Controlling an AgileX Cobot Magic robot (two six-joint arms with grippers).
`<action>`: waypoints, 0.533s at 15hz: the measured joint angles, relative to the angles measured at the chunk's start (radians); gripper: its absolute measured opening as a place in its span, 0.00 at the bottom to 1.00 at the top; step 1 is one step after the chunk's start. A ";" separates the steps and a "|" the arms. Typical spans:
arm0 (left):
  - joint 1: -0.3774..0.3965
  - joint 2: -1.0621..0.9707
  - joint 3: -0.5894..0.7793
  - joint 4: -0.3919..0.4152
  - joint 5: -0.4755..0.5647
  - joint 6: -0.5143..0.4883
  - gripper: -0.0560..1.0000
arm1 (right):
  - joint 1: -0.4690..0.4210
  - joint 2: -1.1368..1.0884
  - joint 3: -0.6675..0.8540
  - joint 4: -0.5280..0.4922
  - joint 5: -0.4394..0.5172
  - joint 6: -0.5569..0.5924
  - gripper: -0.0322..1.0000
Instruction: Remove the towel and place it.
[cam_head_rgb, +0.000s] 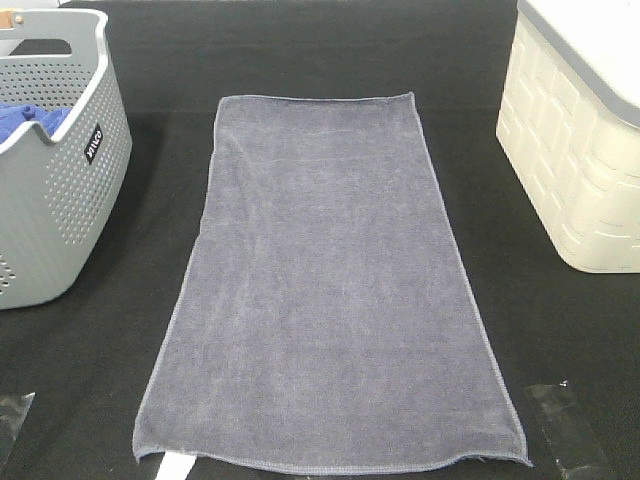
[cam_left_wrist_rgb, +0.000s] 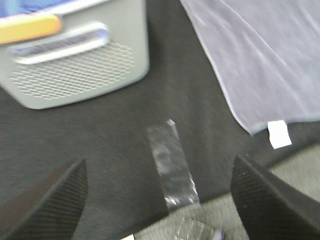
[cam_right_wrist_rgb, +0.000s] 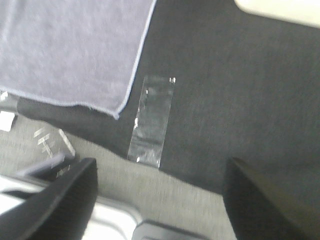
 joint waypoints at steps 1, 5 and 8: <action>0.000 -0.003 0.025 -0.031 -0.001 0.036 0.77 | 0.000 -0.052 0.014 0.000 0.000 -0.014 0.68; 0.000 -0.004 0.049 -0.098 -0.097 0.128 0.77 | 0.000 -0.228 0.073 0.008 -0.056 -0.074 0.68; 0.000 -0.004 0.080 -0.151 -0.154 0.157 0.77 | 0.000 -0.271 0.090 0.017 -0.107 -0.083 0.68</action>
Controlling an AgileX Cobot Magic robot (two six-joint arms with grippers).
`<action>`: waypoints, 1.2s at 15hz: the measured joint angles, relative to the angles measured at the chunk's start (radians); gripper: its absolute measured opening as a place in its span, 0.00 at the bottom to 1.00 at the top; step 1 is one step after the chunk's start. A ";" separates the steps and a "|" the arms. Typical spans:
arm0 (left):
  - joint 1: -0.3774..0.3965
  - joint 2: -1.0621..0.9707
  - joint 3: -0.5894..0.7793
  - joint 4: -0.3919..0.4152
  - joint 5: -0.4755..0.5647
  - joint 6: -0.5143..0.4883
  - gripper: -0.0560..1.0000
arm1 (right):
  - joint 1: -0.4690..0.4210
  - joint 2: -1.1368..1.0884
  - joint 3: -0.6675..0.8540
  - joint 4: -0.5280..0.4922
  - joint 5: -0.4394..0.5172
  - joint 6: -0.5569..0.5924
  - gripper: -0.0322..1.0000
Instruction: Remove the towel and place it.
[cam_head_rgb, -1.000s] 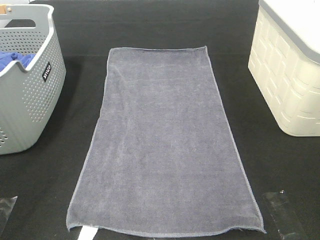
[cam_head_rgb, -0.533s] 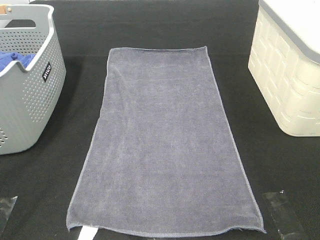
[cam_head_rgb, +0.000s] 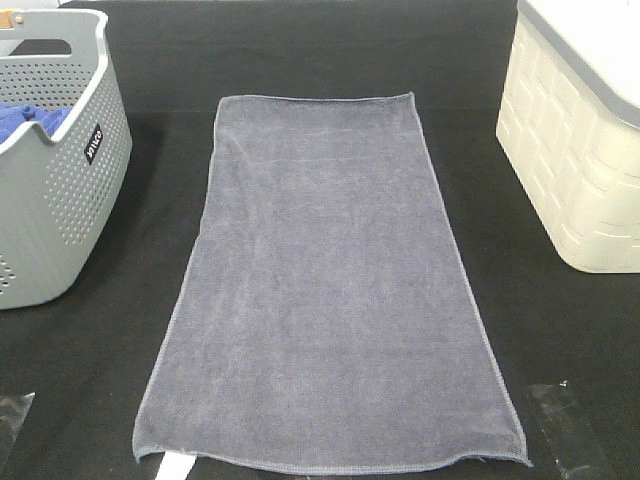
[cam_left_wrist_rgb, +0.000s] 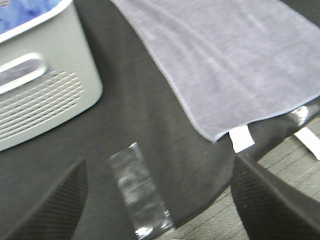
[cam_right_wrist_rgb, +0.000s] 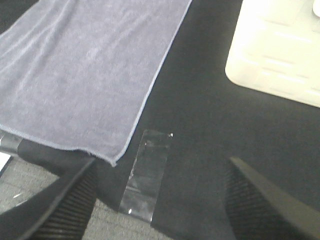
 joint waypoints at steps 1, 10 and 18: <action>0.000 0.000 0.004 -0.015 -0.008 0.013 0.77 | 0.000 -0.001 0.015 0.003 -0.025 0.000 0.68; 0.000 0.000 0.004 -0.037 -0.015 0.023 0.77 | 0.000 -0.001 0.023 0.007 -0.047 0.000 0.68; 0.010 0.000 0.004 -0.039 -0.016 0.022 0.77 | 0.000 -0.001 0.023 0.007 -0.047 0.000 0.68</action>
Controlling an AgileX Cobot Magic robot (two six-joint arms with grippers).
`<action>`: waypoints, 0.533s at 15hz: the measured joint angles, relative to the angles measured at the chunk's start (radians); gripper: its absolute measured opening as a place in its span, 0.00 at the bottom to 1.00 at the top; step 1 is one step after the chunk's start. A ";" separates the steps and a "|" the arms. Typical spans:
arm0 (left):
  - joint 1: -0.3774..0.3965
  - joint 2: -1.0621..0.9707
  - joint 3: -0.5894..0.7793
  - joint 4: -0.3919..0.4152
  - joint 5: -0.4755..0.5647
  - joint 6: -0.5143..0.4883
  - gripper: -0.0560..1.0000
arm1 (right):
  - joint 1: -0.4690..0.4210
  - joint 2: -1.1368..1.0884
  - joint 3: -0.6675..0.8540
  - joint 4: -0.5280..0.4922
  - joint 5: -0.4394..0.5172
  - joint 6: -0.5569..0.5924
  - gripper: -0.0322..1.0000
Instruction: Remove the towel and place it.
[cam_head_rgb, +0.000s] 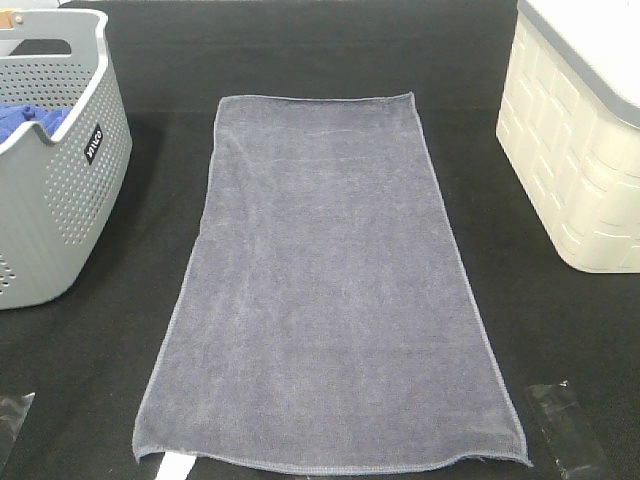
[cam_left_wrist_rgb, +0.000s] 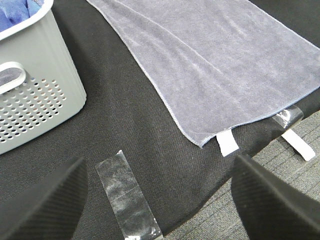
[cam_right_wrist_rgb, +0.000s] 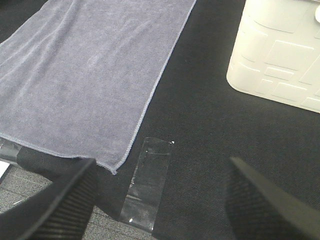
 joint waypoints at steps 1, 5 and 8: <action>0.031 0.000 0.000 0.000 0.000 0.000 0.77 | 0.000 0.000 0.000 0.000 0.000 0.000 0.68; 0.220 -0.002 0.000 0.000 0.000 0.000 0.77 | -0.035 0.000 0.000 0.000 0.000 0.000 0.68; 0.255 -0.063 0.000 0.000 -0.002 0.000 0.77 | -0.151 0.000 0.000 0.000 0.000 0.000 0.68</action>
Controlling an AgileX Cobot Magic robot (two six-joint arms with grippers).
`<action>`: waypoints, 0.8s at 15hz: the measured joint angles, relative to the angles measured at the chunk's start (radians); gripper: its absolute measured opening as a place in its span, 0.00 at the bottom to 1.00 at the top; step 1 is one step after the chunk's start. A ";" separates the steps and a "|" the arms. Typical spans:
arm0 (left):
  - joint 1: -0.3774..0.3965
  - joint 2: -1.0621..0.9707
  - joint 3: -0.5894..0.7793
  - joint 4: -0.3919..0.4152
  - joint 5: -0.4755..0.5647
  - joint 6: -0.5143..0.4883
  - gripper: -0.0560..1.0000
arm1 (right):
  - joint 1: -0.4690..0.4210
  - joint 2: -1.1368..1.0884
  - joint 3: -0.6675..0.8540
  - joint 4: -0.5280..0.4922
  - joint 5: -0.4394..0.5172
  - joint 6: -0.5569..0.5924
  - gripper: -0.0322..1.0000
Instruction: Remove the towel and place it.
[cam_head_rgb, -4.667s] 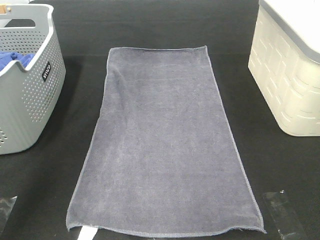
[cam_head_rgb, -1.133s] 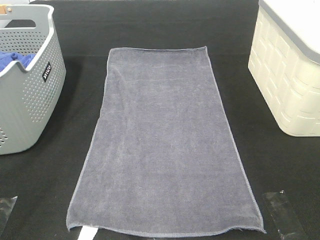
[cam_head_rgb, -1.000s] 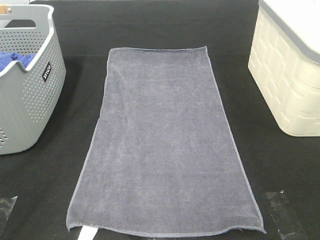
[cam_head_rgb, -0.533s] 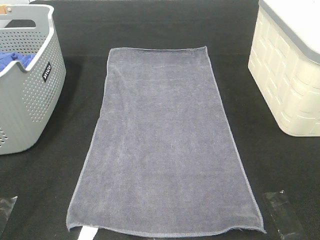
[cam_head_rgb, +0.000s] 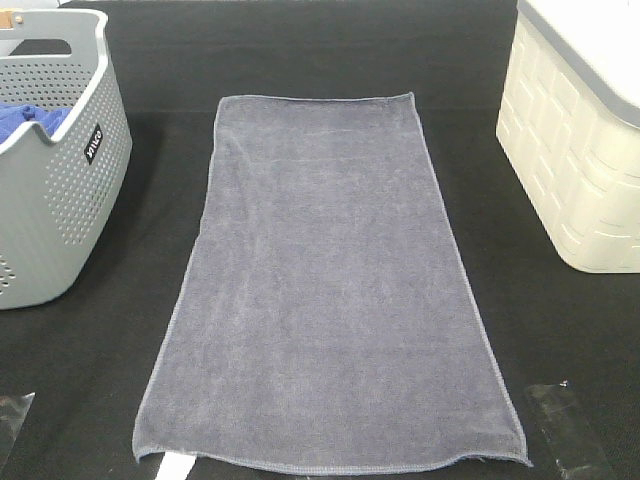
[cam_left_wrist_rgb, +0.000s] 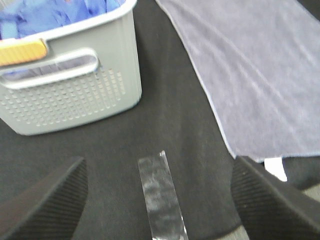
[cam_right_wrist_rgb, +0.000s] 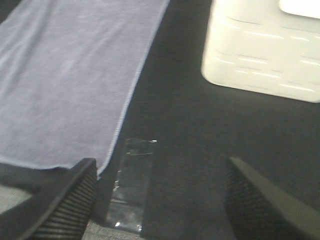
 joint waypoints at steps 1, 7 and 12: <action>0.001 -0.028 0.000 0.000 0.000 0.000 0.77 | -0.046 0.000 0.000 0.000 0.000 0.000 0.68; 0.013 -0.040 0.000 0.001 0.000 0.000 0.77 | -0.103 -0.057 0.000 0.000 -0.001 0.000 0.68; 0.027 -0.040 0.000 0.006 0.000 0.000 0.77 | -0.103 -0.103 0.000 0.001 -0.002 0.000 0.68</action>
